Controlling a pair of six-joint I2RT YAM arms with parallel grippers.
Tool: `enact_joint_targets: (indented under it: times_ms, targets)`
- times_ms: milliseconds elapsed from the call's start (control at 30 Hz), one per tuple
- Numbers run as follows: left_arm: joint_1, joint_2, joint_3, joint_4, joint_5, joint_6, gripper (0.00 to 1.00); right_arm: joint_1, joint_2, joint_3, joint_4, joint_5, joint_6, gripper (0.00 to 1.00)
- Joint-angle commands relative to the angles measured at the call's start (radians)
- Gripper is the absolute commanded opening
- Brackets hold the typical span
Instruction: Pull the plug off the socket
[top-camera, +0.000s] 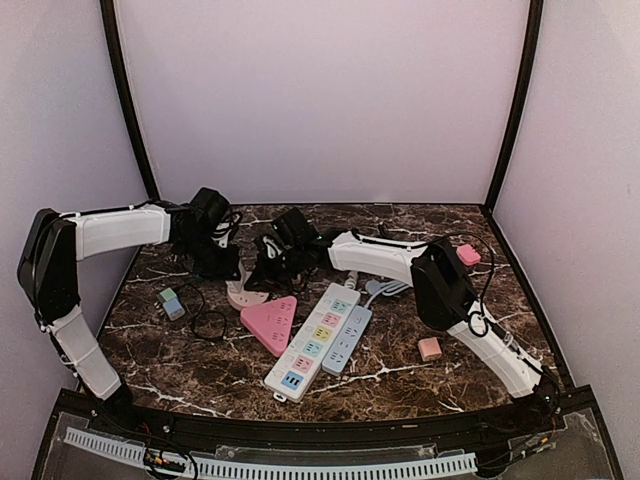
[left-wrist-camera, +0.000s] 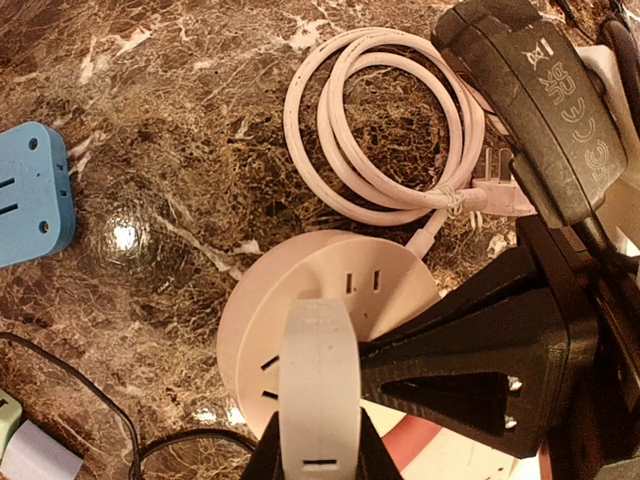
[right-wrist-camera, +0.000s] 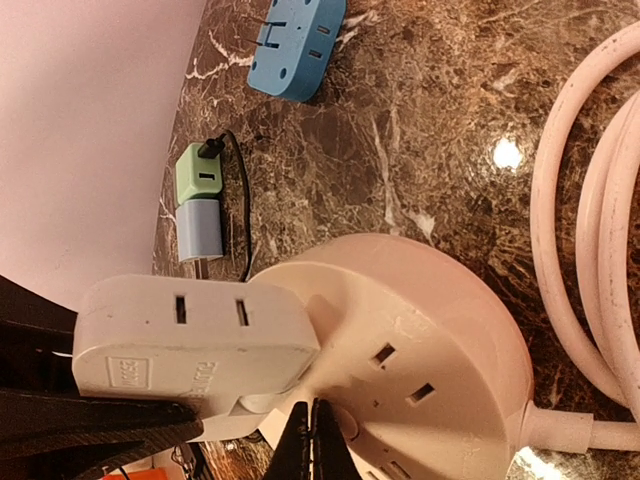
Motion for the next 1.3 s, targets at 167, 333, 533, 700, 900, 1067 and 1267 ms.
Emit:
enact_joint_targets:
  times_ms: [167, 333, 533, 700, 900, 1067, 1267]
  targets:
    - [-0.05, -0.072, -0.079, 0.188, 0.116, -0.126, 0.0, 0.0, 0.058, -0.007, -0.112, 0.112, 0.011, 0.0]
    - [-0.057, -0.113, -0.108, 0.224, 0.076, -0.158, 0.0, 0.002, 0.05, -0.021, -0.125, 0.138, 0.012, 0.0]
    - [-0.056, -0.173, -0.141, 0.28, 0.093, -0.174, 0.0, 0.006, 0.052, -0.027, -0.134, 0.155, 0.014, 0.0]
    - [-0.05, -0.172, -0.148, 0.308, 0.167, -0.21, 0.0, 0.008, 0.047, -0.026, -0.15, 0.168, 0.002, 0.0]
    - [-0.009, -0.179, -0.174, 0.336, 0.21, -0.243, 0.0, 0.006, 0.022, -0.041, -0.139, 0.166, -0.001, 0.0]
    - [0.055, -0.225, -0.177, 0.285, 0.176, -0.239, 0.0, -0.01, -0.049, -0.106, -0.084, 0.158, -0.017, 0.0]
    - [0.146, -0.258, -0.192, 0.28, 0.214, -0.227, 0.0, -0.023, -0.17, -0.151, -0.035, 0.149, -0.088, 0.0]
